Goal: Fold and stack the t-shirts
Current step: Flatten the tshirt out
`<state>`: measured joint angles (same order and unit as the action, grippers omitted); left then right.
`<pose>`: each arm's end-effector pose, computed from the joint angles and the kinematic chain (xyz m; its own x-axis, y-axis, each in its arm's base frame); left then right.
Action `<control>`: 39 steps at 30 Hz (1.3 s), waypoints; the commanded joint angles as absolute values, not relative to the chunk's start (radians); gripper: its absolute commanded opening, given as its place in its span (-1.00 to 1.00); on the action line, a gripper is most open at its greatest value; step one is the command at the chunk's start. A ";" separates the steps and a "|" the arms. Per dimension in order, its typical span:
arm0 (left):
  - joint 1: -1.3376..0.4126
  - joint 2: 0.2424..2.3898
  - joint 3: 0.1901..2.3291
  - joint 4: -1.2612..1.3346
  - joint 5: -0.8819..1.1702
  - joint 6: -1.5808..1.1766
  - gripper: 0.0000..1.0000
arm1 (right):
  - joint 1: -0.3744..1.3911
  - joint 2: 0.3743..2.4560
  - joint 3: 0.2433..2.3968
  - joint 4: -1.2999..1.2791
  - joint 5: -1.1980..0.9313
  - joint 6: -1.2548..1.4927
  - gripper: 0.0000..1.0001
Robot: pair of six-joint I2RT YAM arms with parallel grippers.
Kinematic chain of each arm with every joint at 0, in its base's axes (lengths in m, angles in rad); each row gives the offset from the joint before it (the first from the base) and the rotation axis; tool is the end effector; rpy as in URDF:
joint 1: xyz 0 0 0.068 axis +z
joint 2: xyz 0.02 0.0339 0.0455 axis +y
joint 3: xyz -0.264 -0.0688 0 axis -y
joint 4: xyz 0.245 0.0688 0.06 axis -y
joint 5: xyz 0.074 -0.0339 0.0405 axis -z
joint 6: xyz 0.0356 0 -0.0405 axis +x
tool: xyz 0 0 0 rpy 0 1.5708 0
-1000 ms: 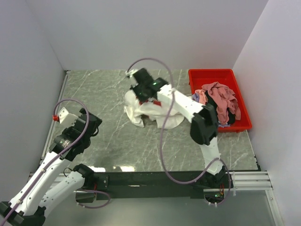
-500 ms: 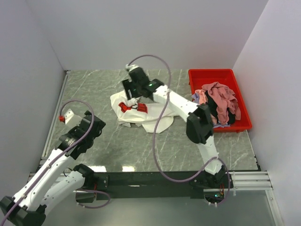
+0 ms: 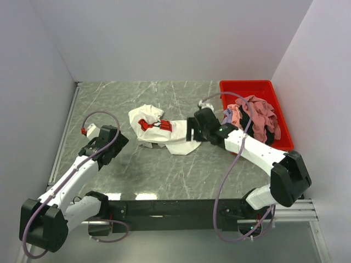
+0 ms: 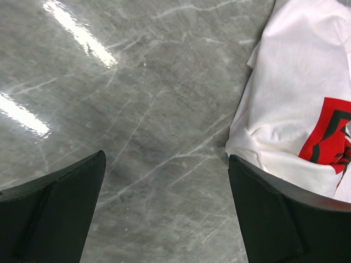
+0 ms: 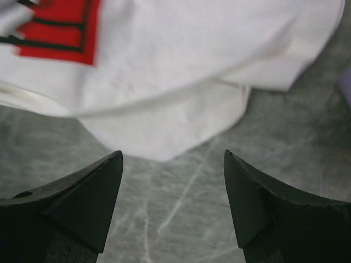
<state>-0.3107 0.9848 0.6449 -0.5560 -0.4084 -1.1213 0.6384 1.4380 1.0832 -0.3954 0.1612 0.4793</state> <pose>0.1868 -0.0451 0.2251 -0.3629 -0.7516 -0.5508 -0.6503 0.6276 -0.4280 0.2567 0.1834 0.2719 -0.7136 0.0373 -0.6996 -0.1858 0.9528 0.2403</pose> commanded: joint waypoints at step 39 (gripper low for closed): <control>-0.264 1.408 0.675 0.075 0.150 -0.999 -0.99 | 0.640 1.600 0.917 -0.337 0.308 0.655 0.49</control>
<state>-0.2623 1.4059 0.6590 0.0059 0.1093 -1.0092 0.6502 1.6611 0.9279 -0.3393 0.2707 0.6392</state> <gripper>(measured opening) 0.030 0.743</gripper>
